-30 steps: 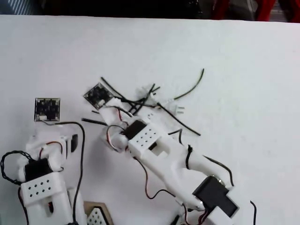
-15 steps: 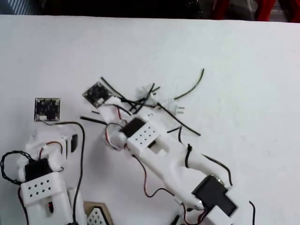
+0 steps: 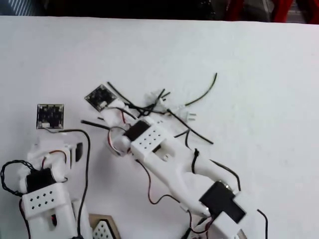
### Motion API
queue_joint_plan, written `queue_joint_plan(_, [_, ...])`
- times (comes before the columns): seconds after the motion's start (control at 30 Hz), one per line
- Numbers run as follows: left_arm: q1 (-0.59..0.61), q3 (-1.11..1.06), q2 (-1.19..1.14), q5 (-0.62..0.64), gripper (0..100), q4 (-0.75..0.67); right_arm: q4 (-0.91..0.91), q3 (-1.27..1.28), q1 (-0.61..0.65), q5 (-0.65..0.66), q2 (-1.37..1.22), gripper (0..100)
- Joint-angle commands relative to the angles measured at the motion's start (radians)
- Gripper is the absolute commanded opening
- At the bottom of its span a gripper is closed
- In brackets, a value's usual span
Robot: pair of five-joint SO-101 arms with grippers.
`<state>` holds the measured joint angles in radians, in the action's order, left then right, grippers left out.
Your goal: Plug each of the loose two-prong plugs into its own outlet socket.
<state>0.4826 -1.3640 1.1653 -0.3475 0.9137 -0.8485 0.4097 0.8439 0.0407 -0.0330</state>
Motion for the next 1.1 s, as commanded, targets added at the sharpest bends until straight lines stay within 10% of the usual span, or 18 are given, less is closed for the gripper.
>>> queue_joint_plan(0.0, [0.007, 0.005, 0.019, 0.008, 28, -0.020, -0.079, -0.074, -0.010, -0.005, -0.027, 1.7])
queue_joint_plan(1.07, [0.007, 0.005, 0.019, 0.006, 28, -0.020, -0.211, -0.265, -0.013, 0.000, -0.153, 1.7])
